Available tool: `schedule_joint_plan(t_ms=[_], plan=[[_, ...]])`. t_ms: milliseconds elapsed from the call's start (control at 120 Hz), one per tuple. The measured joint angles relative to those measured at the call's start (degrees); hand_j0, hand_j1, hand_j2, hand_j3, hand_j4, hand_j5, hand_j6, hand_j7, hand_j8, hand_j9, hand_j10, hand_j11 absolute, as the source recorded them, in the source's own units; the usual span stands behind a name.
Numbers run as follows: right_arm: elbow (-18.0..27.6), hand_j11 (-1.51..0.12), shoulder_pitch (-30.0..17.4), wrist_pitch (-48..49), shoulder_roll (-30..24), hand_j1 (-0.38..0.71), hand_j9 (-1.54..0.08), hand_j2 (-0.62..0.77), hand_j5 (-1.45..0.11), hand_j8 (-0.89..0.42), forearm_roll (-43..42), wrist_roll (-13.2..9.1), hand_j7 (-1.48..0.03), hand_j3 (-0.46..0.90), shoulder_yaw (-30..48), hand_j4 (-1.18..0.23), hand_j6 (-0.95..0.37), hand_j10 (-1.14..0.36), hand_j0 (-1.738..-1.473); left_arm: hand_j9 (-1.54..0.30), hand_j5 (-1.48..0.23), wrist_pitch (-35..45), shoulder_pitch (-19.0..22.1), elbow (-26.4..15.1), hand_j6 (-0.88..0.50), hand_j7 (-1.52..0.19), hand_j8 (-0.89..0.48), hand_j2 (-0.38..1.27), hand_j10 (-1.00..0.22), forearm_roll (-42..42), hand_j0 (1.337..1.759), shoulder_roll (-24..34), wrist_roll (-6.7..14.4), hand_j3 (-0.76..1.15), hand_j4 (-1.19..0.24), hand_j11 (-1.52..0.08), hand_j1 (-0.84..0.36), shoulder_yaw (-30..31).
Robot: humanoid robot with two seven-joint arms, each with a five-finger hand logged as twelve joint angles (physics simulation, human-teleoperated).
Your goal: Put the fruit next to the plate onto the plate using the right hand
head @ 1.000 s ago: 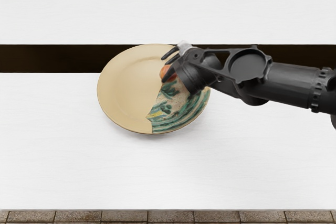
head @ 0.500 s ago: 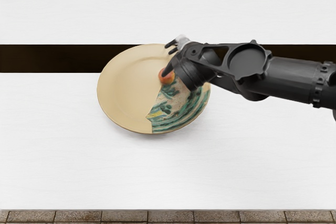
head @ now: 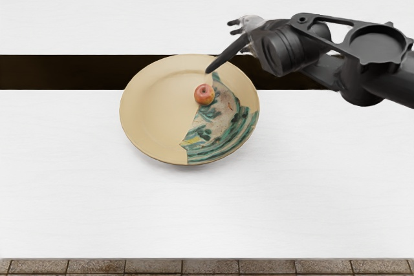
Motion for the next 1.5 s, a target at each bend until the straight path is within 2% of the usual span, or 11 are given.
schedule_joint_plan(t_ms=[175,325,467,642,783,1083,1250,1500], plan=[[1.1,-0.09,-14.0,19.8,-4.4,-0.26,-0.09,-0.01,-0.09,-0.07,0.3,0.0,-0.09,0.0,21.0,-0.07,-0.07,-0.07,-1.658,-0.31,-0.31,0.0,0.0,0.0,-0.24,-0.31,-0.24,0.05,-0.24,0.0,1.658,0.0,0.0,0.0,-0.24,-0.31,0.06,0.0],[3.4,-0.08,-25.5,34.1,-7.3,-0.27,-0.08,-0.01,-0.08,-0.06,0.6,0.0,-0.08,0.0,35.3,-0.06,-0.06,-0.06,-1.658,-0.31,-0.31,0.0,0.0,0.0,-0.24,-0.31,-0.24,0.05,-0.24,0.0,1.658,0.0,0.0,0.0,-0.24,-0.31,0.06,0.0],[4.2,-0.07,-33.3,45.3,-10.2,-0.28,-0.07,-0.01,-0.07,-0.05,5.2,0.0,-0.07,0.0,42.8,-0.06,-0.05,-0.06,-1.658,-0.31,-0.31,0.0,0.0,0.0,-0.24,-0.31,-0.24,0.05,-0.24,0.0,1.658,0.0,0.0,0.0,-0.24,-0.31,0.06,0.0],[4.3,-0.07,-40.6,57.6,-15.5,-0.29,-0.07,-0.01,-0.07,-0.05,13.2,0.0,-0.07,0.0,46.4,-0.05,-0.05,-0.05,-1.658,-0.31,-0.31,0.0,0.0,0.0,-0.24,-0.31,-0.24,0.05,-0.24,0.0,1.658,0.0,0.0,0.0,-0.24,-0.31,0.06,0.0],[3.6,-0.06,-44.8,62.4,-20.3,-0.29,-0.06,-0.01,-0.06,-0.05,18.2,0.0,-0.06,0.0,47.3,-0.05,-0.05,-0.05,-1.658,-0.31,-0.31,0.0,0.0,0.0,-0.24,-0.31,-0.24,0.05,-0.24,0.0,1.658,0.0,0.0,0.0,-0.24,-0.31,0.06,0.0],[-3.3,-0.06,-49.0,64.0,-28.1,-0.29,-0.06,-0.01,-0.06,-0.05,23.3,0.0,-0.06,0.0,47.3,-0.05,-0.04,-0.05,-1.658,-0.31,-0.31,0.0,0.0,0.0,-0.24,-0.31,-0.24,0.05,-0.24,0.0,1.658,0.0,0.0,0.0,-0.24,-0.31,0.06,0.0],[-5.0,-0.06,-49.4,64.0,-29.5,-0.29,-0.06,-0.01,-0.06,-0.04,24.1,0.0,-0.06,0.0,46.9,-0.04,-0.04,-0.05,-1.658,-0.31,-0.31,0.0,0.0,0.0,-0.24,-0.31,-0.24,0.05,-0.24,0.0,1.658,0.0,0.0,0.0,-0.24,-0.31,0.06,0.0],[-5.0,-0.06,-49.5,64.0,-29.7,-0.29,-0.06,-0.01,-0.06,-0.04,24.3,0.0,-0.06,0.0,46.7,-0.04,-0.04,-0.04,-1.658,-0.31,-0.31,0.0,0.0,0.0,-0.24,-0.31,-0.24,0.05,-0.24,0.0,1.658,0.0,0.0,0.0,-0.24,-0.31,0.06,0.0]])
